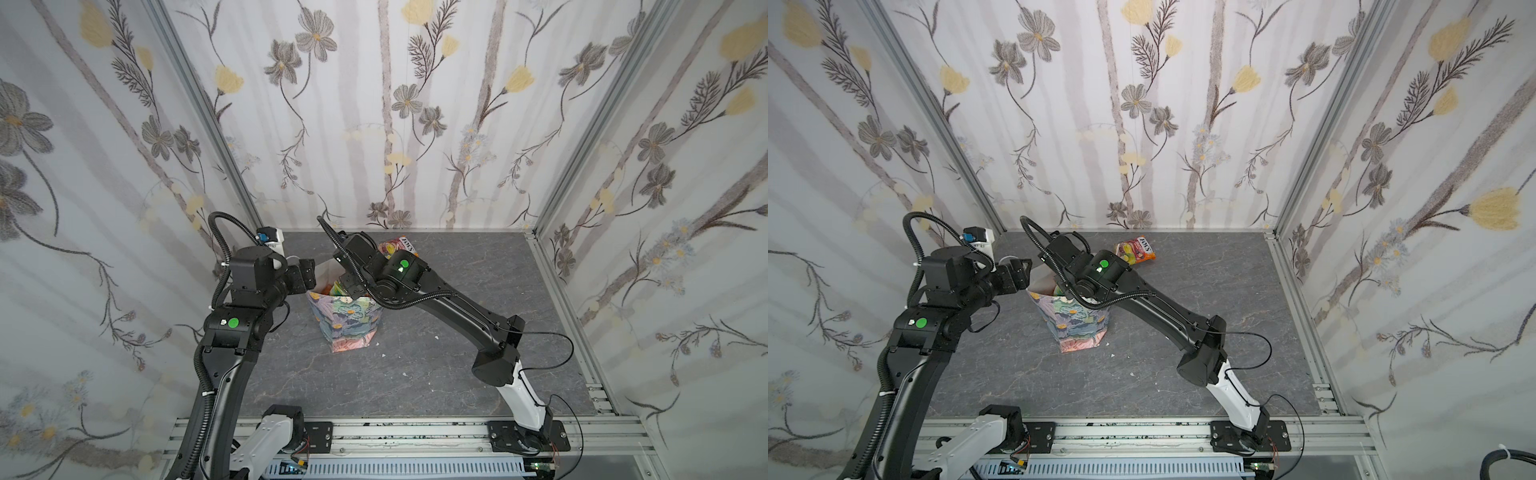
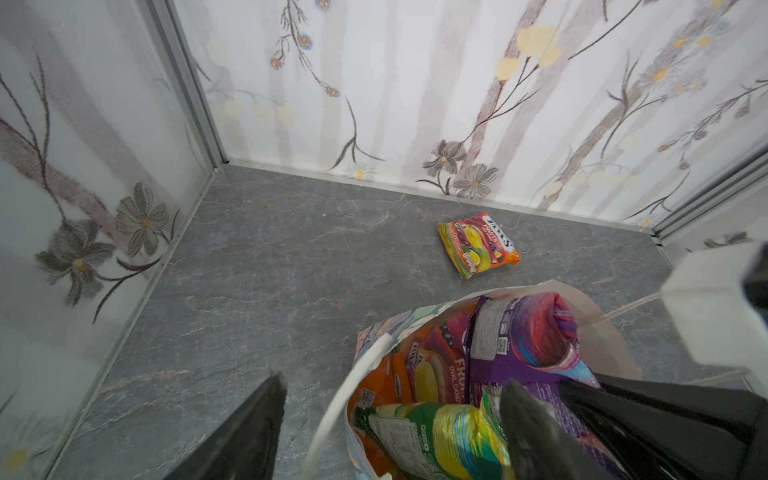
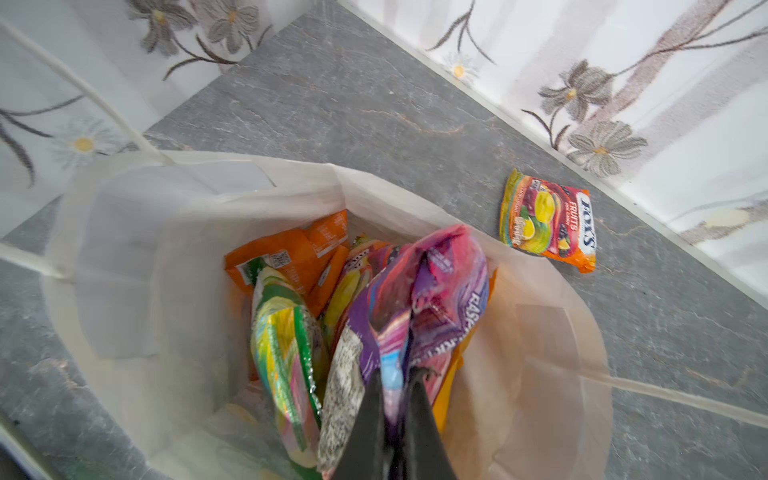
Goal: Place the snacks into the paper bag
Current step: Pick up the snack from the paper bag, then place the snack in the paper bag.
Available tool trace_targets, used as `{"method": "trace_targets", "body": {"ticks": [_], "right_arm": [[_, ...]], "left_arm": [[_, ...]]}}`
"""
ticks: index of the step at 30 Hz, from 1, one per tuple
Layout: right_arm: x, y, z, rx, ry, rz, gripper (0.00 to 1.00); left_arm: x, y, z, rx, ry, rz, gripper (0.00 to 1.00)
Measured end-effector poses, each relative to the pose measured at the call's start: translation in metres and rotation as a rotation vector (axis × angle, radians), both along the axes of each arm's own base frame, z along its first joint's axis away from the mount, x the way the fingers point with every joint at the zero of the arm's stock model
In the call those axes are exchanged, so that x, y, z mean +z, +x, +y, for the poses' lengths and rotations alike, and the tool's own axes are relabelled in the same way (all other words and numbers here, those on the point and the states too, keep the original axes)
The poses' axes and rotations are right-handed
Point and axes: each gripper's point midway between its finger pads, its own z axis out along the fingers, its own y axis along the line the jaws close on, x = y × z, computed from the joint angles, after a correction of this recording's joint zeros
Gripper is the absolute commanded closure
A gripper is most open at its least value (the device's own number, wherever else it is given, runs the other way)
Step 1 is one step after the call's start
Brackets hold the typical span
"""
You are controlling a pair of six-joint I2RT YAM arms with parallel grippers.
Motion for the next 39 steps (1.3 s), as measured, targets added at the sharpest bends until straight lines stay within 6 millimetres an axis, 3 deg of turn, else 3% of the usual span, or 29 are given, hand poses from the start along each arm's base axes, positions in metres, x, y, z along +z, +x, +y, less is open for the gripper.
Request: {"method": "trace_targets", "body": {"ticks": [8, 11, 13, 16, 20, 28, 34, 37, 39], "right_arm": [[0.020, -0.019, 0.035, 0.145, 0.157, 0.041, 1.00], [0.045, -0.024, 0.035, 0.180, 0.207, 0.012, 1.00], [0.066, -0.027, 0.033, 0.201, 0.254, -0.016, 1.00], [0.082, -0.025, 0.033, 0.229, 0.309, -0.023, 1.00], [0.070, -0.012, 0.033, 0.230, 0.304, 0.003, 1.00], [0.043, 0.003, 0.034, 0.266, 0.307, 0.090, 1.00], [0.005, 0.014, 0.020, 0.258, 0.297, 0.211, 1.00], [0.000, 0.016, 0.010, 0.234, 0.290, 0.231, 0.82], [0.002, 0.019, 0.004, 0.204, 0.276, 0.209, 0.55]], "left_arm": [[-0.009, -0.002, 0.026, 0.121, 0.063, 0.046, 0.34], [-0.009, -0.002, 0.031, 0.139, 0.064, 0.047, 0.47], [-0.014, -0.001, 0.032, 0.139, 0.063, 0.059, 0.61], [-0.024, 0.000, 0.025, 0.104, 0.043, 0.080, 0.76], [-0.021, 0.001, 0.014, 0.051, 0.008, 0.050, 1.00], [-0.018, 0.001, 0.026, 0.097, 0.027, 0.034, 1.00], [-0.019, -0.001, 0.041, 0.160, 0.044, 0.040, 1.00], [-0.019, -0.001, 0.046, 0.178, 0.045, 0.041, 1.00], [-0.020, -0.001, 0.047, 0.181, 0.046, 0.042, 1.00]]}}
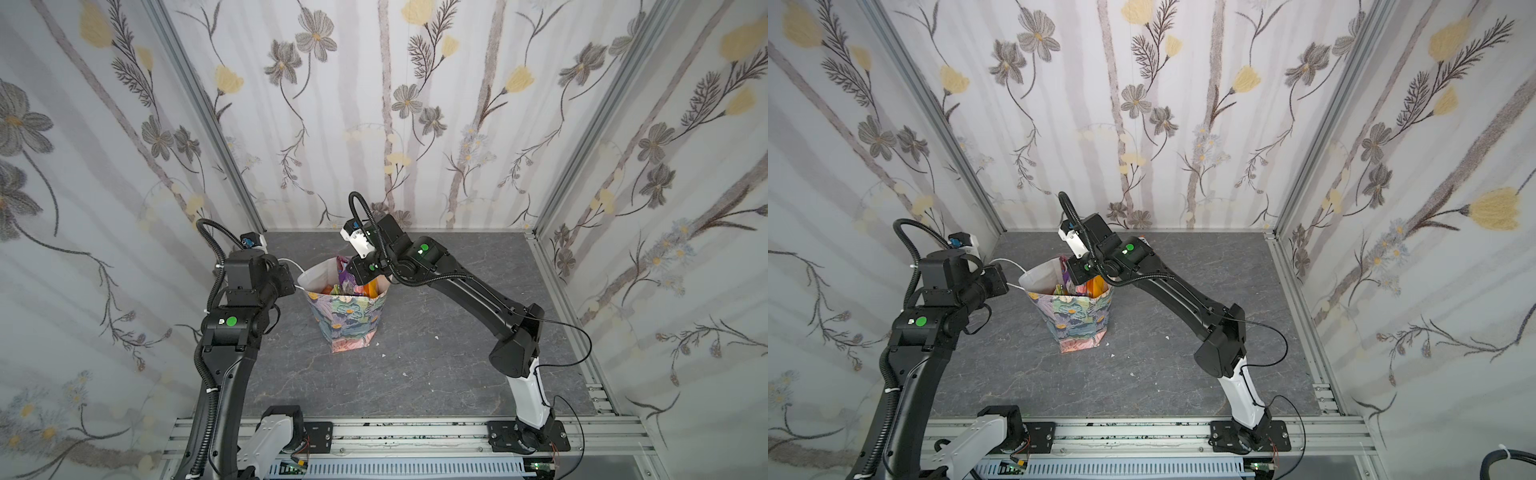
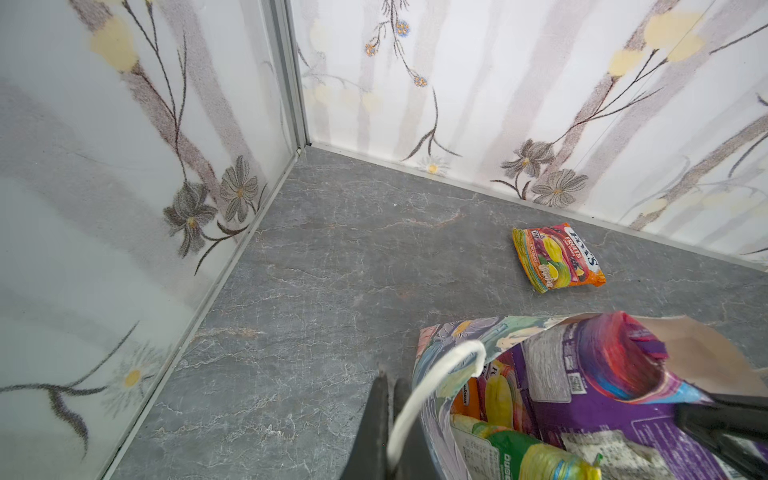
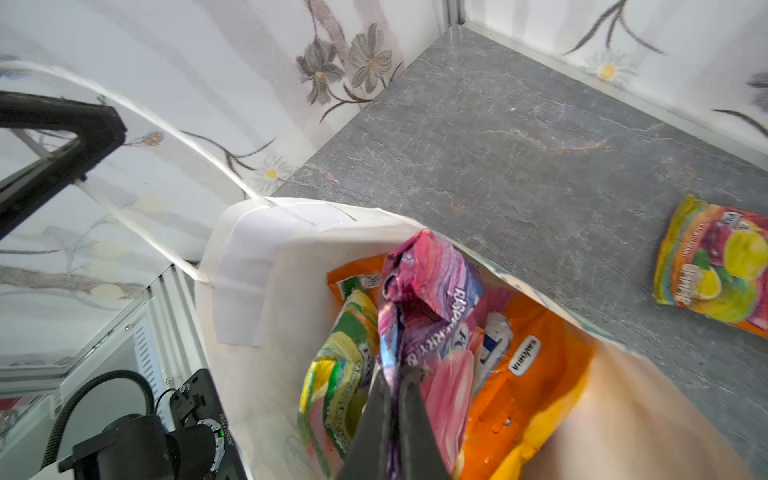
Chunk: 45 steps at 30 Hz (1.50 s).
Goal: Place the snacks into the paper bag
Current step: Place the snack in the paper bag.
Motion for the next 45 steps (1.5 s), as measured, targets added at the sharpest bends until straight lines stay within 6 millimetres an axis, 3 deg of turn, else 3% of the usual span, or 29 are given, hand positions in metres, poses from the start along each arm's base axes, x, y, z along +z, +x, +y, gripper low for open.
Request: {"method": "trace_targets", "body": {"ticks": [2, 7, 9, 13, 17, 20, 23, 26, 30, 36, 42, 45], "right_arm": [[0.004, 0.005, -0.009, -0.046, -0.031, -0.039, 0.41], [0.023, 0.017, -0.022, -0.166, -0.141, -0.195, 0.34], [0.035, 0.012, -0.019, -0.177, -0.156, -0.250, 0.36], [0.047, -0.009, -0.004, -0.117, -0.142, -0.296, 0.50], [0.047, -0.013, 0.011, -0.054, -0.108, -0.303, 0.50], [0.030, -0.003, 0.020, -0.023, -0.105, -0.282, 0.53], [0.011, 0.013, 0.017, -0.027, -0.124, -0.249, 0.57], [0.002, 0.028, 0.012, -0.045, -0.131, -0.235, 0.58], [-0.010, 0.039, 0.009, -0.055, -0.146, -0.218, 0.67], [-0.035, 0.042, 0.015, -0.029, -0.172, -0.184, 0.90], [-0.064, 0.040, 0.017, -0.002, -0.244, -0.167, 0.92], [-0.072, 0.037, 0.018, 0.013, -0.269, -0.162, 0.88]], "left_arm": [[0.000, 0.000, 0.001, 0.005, 0.001, -0.001, 1.00], [0.000, 0.000, 0.002, 0.008, 0.001, 0.000, 1.00], [0.000, 0.000, 0.002, 0.008, 0.001, 0.001, 1.00], [-0.003, 0.001, 0.002, 0.006, 0.000, 0.008, 1.00], [-0.002, 0.000, 0.001, 0.003, -0.002, 0.004, 1.00], [-0.001, -0.002, 0.000, -0.002, -0.003, -0.004, 1.00], [-0.001, -0.003, 0.000, -0.003, -0.002, -0.006, 1.00], [-0.003, -0.003, 0.001, 0.000, 0.000, -0.002, 1.00], [-0.003, -0.004, 0.001, 0.003, 0.002, -0.003, 1.00], [-0.003, -0.004, 0.002, 0.005, 0.003, -0.002, 1.00], [-0.004, -0.005, 0.002, 0.007, 0.004, -0.002, 1.00], [-0.004, -0.005, 0.002, 0.006, 0.005, -0.002, 1.00]]}}
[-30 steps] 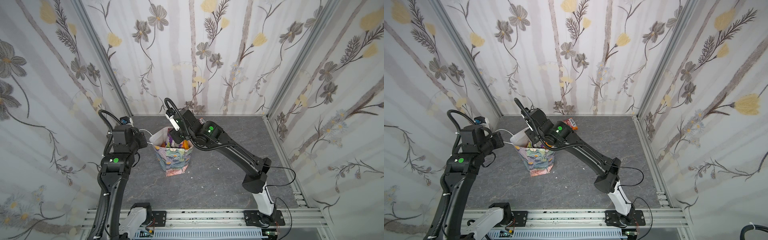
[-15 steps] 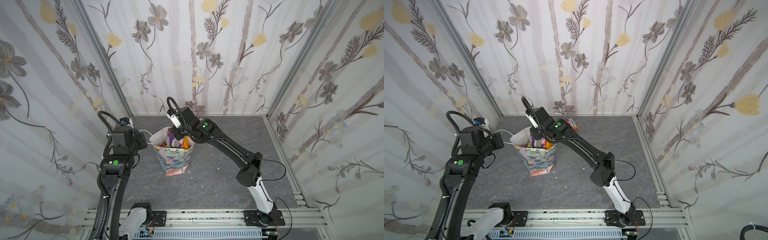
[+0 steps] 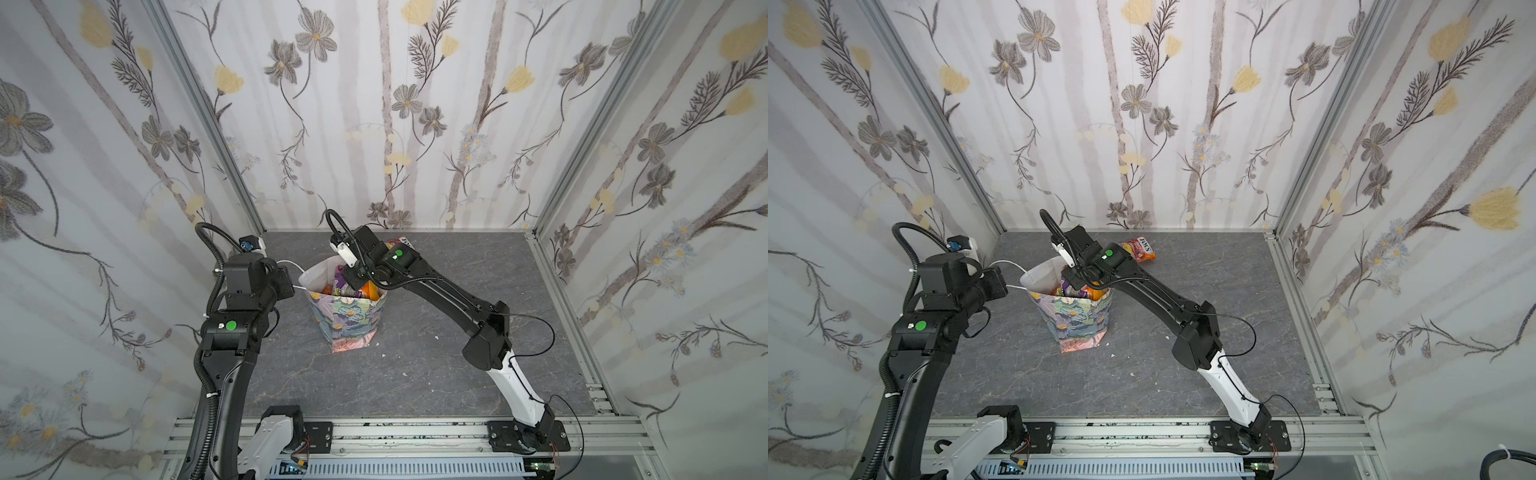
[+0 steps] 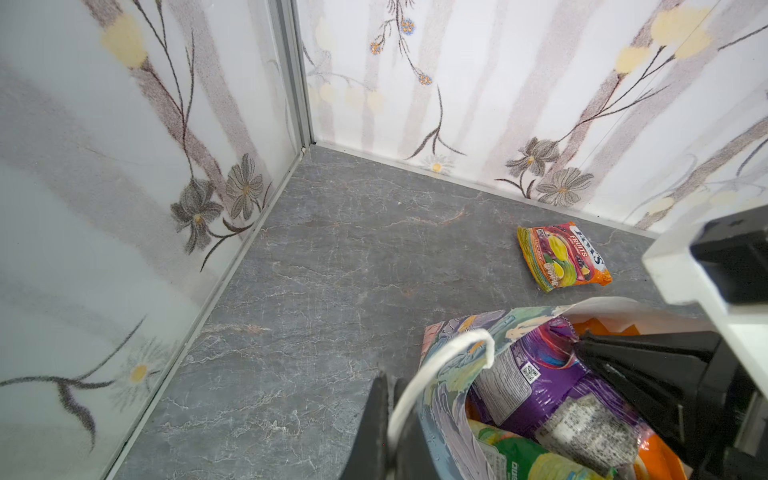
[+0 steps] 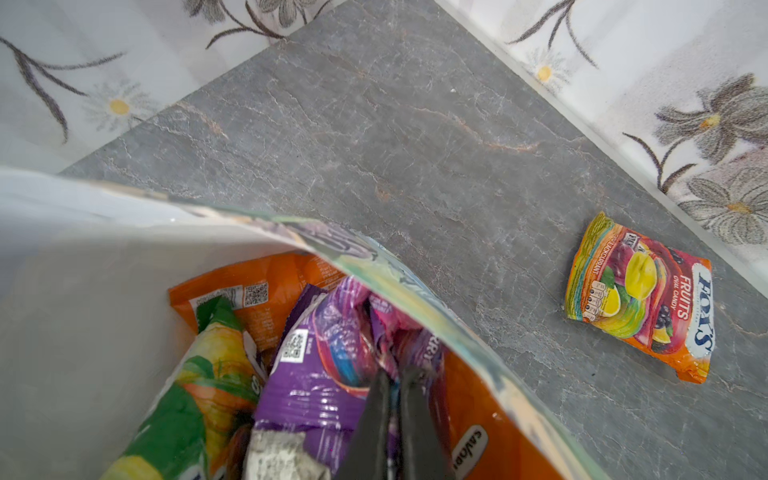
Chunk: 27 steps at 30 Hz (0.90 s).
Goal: Place the snacks into the paper bag
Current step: Place the snack in the paper bag.
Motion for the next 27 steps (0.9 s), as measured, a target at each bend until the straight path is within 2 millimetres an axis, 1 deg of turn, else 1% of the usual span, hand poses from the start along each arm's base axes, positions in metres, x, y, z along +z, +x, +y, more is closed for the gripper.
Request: {"method": "trace_targets", "body": {"ticks": [3, 4, 5, 8, 10, 11, 14, 15, 17, 19, 21, 23, 26, 27], "right_arm": [[-0.005, -0.001, -0.001, 0.003, -0.018, 0.005, 0.84], [-0.005, -0.001, -0.001, 0.003, -0.018, 0.005, 0.80], [-0.004, -0.001, -0.001, 0.003, -0.015, 0.004, 0.72], [0.005, -0.003, -0.002, 0.007, -0.001, -0.002, 0.70], [0.023, -0.006, -0.003, 0.012, 0.033, -0.016, 0.68], [0.036, -0.008, -0.003, 0.014, 0.055, -0.031, 0.68], [0.095, -0.016, -0.005, 0.020, 0.173, -0.106, 0.64], [0.116, -0.020, -0.006, 0.026, 0.218, -0.137, 0.62], [0.150, -0.026, -0.008, 0.033, 0.292, -0.189, 0.61], [0.177, -0.030, -0.013, 0.034, 0.349, -0.230, 0.58], [0.188, -0.028, -0.024, 0.008, 0.366, -0.258, 0.54], [0.192, -0.025, -0.039, -0.027, 0.364, -0.274, 0.53], [0.191, -0.017, -0.073, -0.099, 0.373, -0.279, 0.47], [0.189, -0.012, -0.087, -0.129, 0.382, -0.281, 0.46]], "left_arm": [[0.000, 0.000, 0.000, -0.002, 0.002, 0.000, 1.00], [0.000, 0.000, 0.000, -0.001, 0.000, 0.000, 1.00], [0.000, 0.000, 0.000, 0.000, 0.000, 0.000, 1.00], [0.000, 0.000, 0.000, -0.001, 0.002, 0.000, 1.00], [0.000, 0.000, 0.001, 0.002, 0.003, 0.000, 1.00], [0.000, 0.000, 0.001, 0.003, 0.001, 0.000, 1.00], [0.000, 0.000, 0.001, 0.003, 0.003, -0.001, 1.00], [0.000, 0.000, 0.001, 0.003, 0.002, -0.002, 1.00], [0.001, -0.002, 0.001, 0.003, 0.001, -0.009, 1.00], [0.000, -0.005, 0.001, 0.001, 0.004, -0.015, 1.00], [0.001, -0.006, 0.000, 0.000, 0.004, -0.022, 1.00], [0.004, -0.006, -0.001, -0.006, 0.004, -0.035, 1.00], [0.007, -0.005, -0.001, -0.010, 0.002, -0.051, 1.00], [0.007, -0.004, -0.001, -0.010, 0.002, -0.050, 1.00]]}}
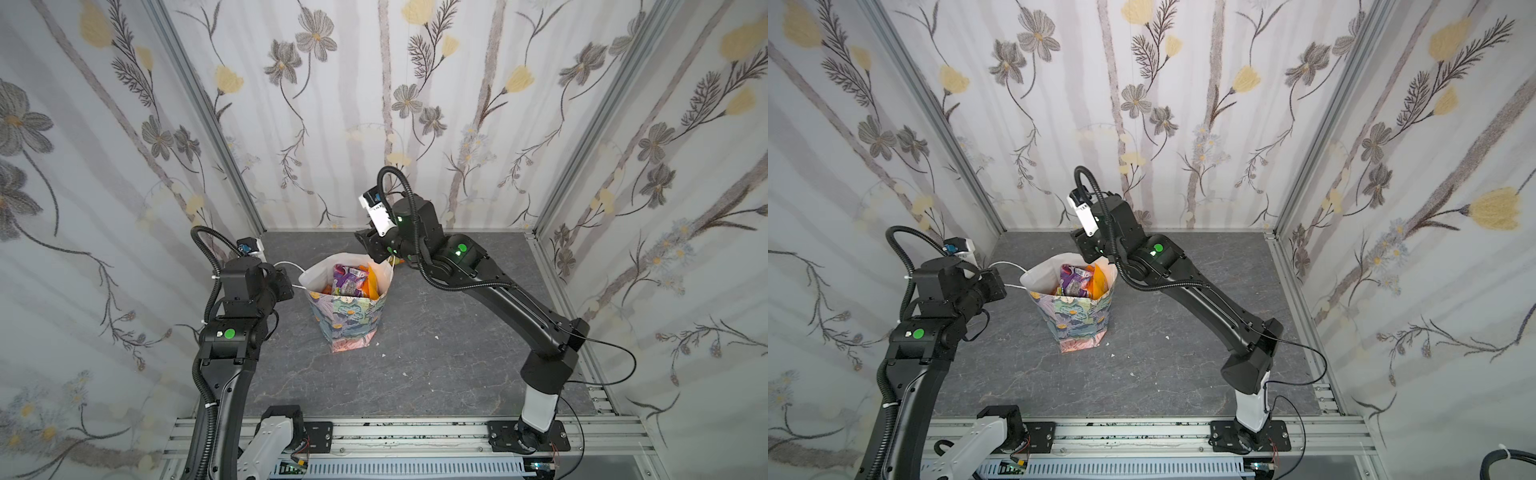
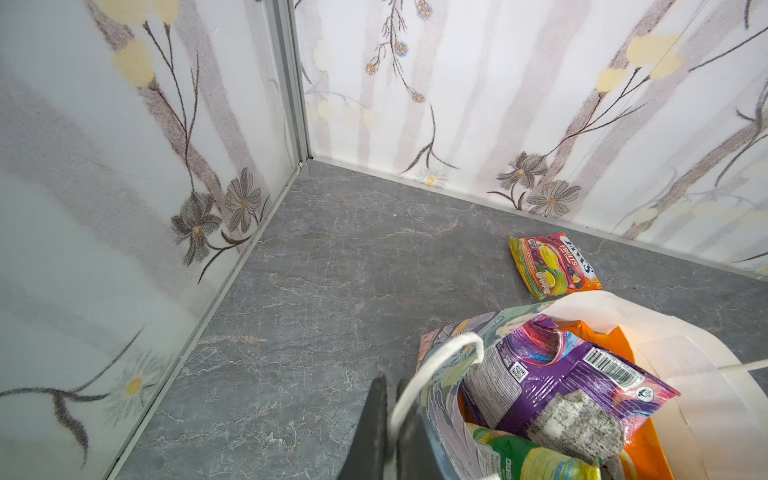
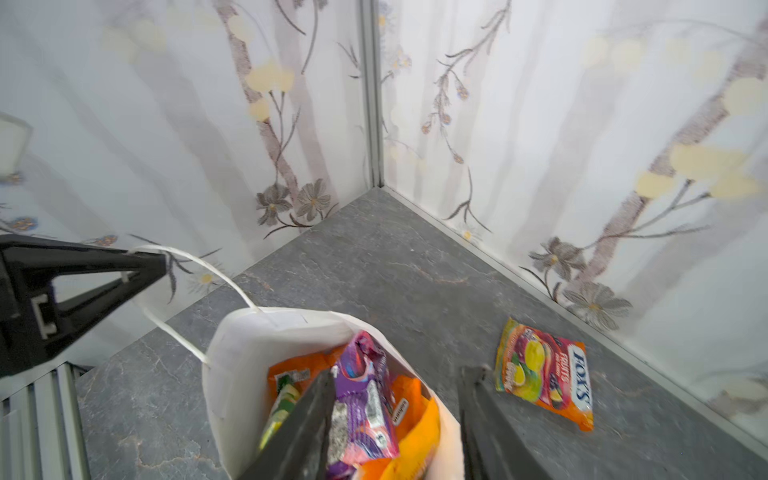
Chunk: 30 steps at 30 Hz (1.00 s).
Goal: Place the snacks into the paper bag
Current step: Place the snack in the paper bag, then pick up the snack from the top-center of the table.
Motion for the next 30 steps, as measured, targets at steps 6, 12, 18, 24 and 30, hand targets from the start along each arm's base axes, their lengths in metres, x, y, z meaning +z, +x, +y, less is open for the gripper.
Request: {"method": "trace_targets", "body": {"ticks": [6, 12, 18, 24, 30], "right_arm": [[-0.029, 0.037, -0.091, -0.182, 0.106, 0.087, 0.41], [-0.066, 0.049, -0.141, -0.260, 0.196, 0.169, 0.40], [-0.108, 0.056, -0.156, -0.269, 0.247, 0.269, 0.39], [-0.121, 0.066, -0.149, -0.213, 0.287, 0.307, 0.37], [-0.141, 0.070, -0.138, -0.167, 0.289, 0.356, 0.37]], "left_arm": [[-0.001, 0.003, 0.000, -0.003, 0.004, 0.006, 1.00], [-0.002, 0.007, -0.003, -0.018, -0.003, 0.013, 1.00], [0.008, 0.011, -0.006, -0.030, -0.014, 0.007, 0.65], [0.016, 0.012, 0.000, -0.003, -0.027, 0.018, 0.32], [0.002, 0.015, 0.002, -0.005, -0.045, 0.073, 0.28]]}}
